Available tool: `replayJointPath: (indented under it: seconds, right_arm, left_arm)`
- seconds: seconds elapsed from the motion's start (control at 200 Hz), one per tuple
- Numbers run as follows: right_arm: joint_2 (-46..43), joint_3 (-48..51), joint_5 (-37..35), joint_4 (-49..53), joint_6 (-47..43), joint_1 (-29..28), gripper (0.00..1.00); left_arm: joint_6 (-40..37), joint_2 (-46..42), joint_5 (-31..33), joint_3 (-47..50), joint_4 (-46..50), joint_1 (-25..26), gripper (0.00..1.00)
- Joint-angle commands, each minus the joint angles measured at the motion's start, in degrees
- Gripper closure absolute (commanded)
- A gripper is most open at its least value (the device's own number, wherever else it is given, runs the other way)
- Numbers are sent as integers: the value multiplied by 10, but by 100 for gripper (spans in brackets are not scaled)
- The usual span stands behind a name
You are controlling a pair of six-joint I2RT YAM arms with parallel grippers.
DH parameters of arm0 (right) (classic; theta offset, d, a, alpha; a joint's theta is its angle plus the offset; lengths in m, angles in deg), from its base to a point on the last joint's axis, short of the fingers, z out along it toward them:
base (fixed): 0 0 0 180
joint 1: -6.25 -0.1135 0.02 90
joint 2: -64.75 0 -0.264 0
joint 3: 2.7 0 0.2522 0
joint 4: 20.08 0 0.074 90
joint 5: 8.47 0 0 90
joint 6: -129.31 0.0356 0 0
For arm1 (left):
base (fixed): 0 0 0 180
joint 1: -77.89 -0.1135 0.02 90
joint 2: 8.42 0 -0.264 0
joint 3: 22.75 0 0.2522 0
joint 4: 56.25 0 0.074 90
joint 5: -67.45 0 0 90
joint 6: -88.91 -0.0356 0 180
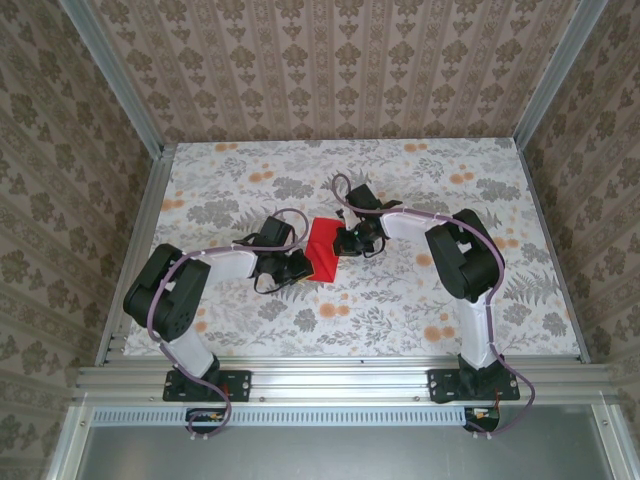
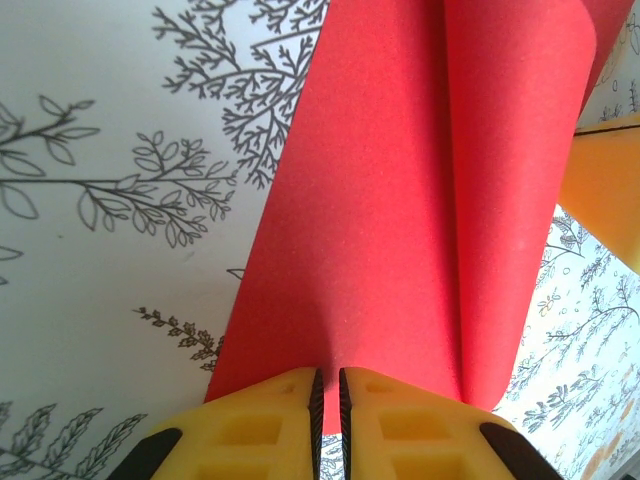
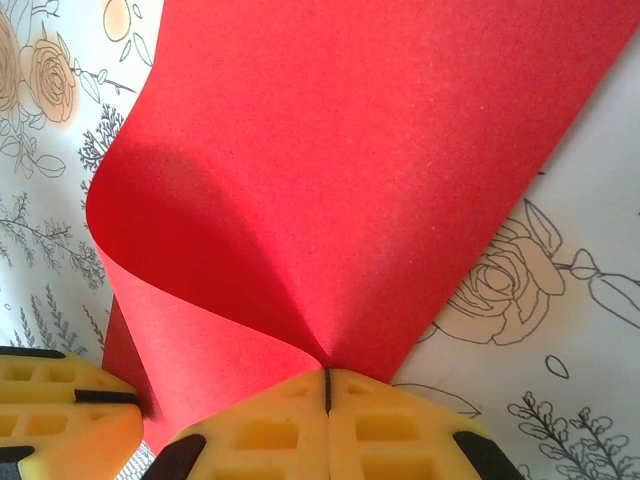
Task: Fold a paper plane with a square sheet of paper (pick it up from the middle)
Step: Fold the triangle a second time at the center of the table.
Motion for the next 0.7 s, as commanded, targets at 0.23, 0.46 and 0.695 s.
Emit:
replayJointPath:
  seconds: [0.23,0.46,0.695]
  right_arm:
    - [27,-15,-20,32,-14,-2,94]
    - [30,-13,-32,40,-19,-2,94]
    - [32,-13,-35,41,-20,-2,94]
  left_arm:
    - [-17,-12,-13,-37,16,-2,82]
    - [-1,-14,-41,-64,-36,-2,79]
    - [13,30,-51,-85,-61,0,80]
